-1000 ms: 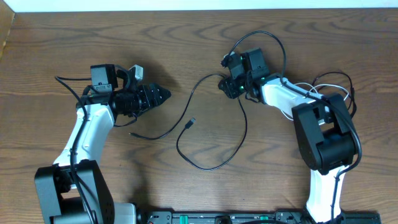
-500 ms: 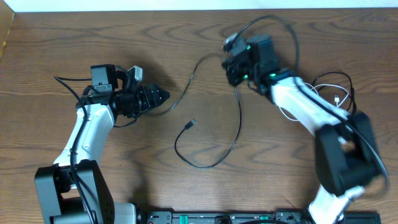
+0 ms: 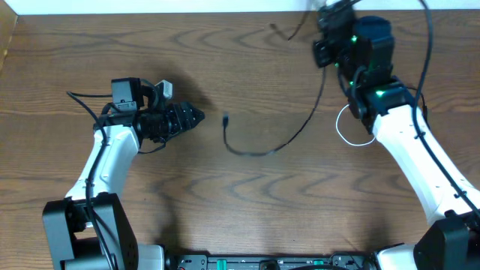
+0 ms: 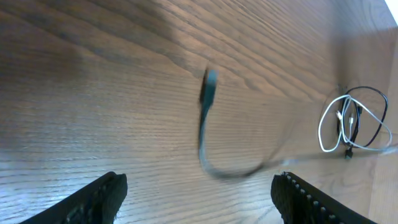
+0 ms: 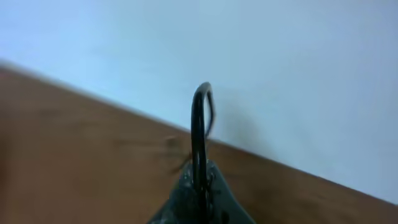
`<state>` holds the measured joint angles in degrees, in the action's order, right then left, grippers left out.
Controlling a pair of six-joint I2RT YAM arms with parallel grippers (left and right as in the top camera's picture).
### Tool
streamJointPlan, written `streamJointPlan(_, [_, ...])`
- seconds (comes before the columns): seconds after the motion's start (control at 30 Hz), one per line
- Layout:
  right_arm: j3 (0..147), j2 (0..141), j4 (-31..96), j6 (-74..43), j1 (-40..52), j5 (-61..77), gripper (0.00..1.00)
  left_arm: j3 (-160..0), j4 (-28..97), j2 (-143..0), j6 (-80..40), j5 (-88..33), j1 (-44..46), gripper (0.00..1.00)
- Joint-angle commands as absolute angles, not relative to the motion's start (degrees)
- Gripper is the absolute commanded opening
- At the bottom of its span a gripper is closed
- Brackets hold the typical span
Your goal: Untangle cables
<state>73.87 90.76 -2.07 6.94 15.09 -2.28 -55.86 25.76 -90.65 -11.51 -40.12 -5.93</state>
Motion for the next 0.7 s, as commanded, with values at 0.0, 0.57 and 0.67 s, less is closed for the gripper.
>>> streamJointPlan(0.0, [74.1,90.7,-3.6,7.3,13.0,-20.0,0.01,-55.3,26.1,-91.0,-10.1,-39.4,-4.7,0.79])
streamJointPlan(0.57, [74.1,90.9,7.7,3.4,9.3,-38.7,0.01,-55.3,25.9,-91.0,-10.1,-38.3,-3.8,0.79])
streamJointPlan(0.67, [74.1,91.0,15.2,3.2,8.9,-38.6,0.01,-55.3,25.9,-91.0,-10.1,-38.3,-3.8,0.79])
